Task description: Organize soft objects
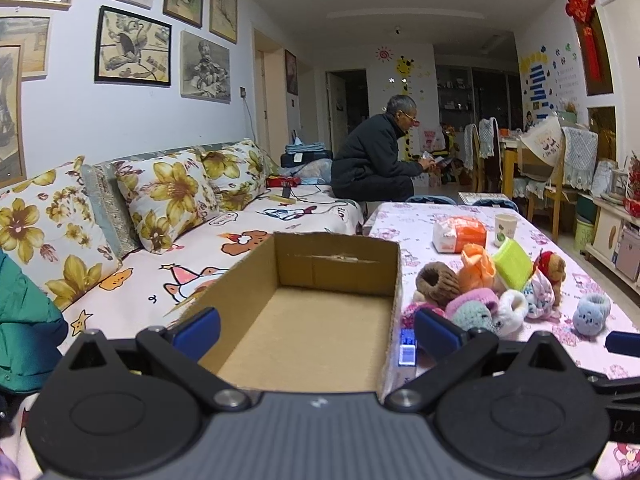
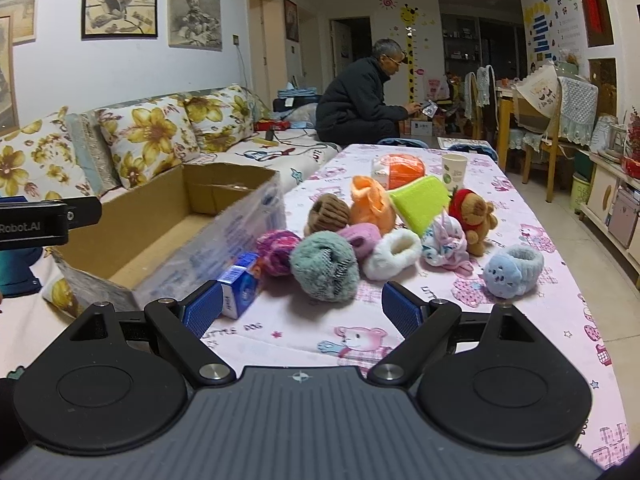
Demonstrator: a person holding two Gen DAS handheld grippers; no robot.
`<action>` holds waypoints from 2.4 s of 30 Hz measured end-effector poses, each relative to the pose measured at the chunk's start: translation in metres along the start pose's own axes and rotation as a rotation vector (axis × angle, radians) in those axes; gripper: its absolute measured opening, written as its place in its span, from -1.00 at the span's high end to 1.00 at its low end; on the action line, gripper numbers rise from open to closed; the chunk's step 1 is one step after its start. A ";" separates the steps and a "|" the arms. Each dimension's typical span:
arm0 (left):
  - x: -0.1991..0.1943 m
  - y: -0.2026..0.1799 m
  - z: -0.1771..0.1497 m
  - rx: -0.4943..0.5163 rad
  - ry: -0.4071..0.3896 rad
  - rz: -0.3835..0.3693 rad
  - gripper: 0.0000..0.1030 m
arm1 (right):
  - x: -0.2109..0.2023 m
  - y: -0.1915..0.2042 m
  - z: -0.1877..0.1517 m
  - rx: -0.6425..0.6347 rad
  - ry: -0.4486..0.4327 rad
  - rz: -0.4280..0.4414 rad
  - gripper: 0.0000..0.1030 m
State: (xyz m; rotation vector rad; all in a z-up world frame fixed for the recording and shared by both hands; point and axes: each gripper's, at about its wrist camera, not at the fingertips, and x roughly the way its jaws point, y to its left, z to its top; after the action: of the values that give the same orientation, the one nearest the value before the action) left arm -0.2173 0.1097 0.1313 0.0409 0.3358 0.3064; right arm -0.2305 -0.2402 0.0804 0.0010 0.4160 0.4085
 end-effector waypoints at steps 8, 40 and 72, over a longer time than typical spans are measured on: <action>0.011 -0.020 -0.004 0.034 0.027 -0.033 -0.99 | 0.007 -0.022 -0.005 0.058 0.021 -0.051 -1.00; 0.080 -0.134 -0.031 0.158 0.082 -0.261 -0.98 | 0.049 -0.114 -0.005 0.292 0.031 -0.283 -1.00; 0.186 -0.160 -0.034 0.129 0.144 -0.299 -0.06 | 0.176 -0.184 0.000 0.410 0.151 -0.366 -1.00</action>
State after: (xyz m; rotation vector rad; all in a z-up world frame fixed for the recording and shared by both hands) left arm -0.0148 0.0129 0.0260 0.0948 0.4978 -0.0098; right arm -0.0127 -0.3419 -0.0038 0.2900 0.6309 -0.0430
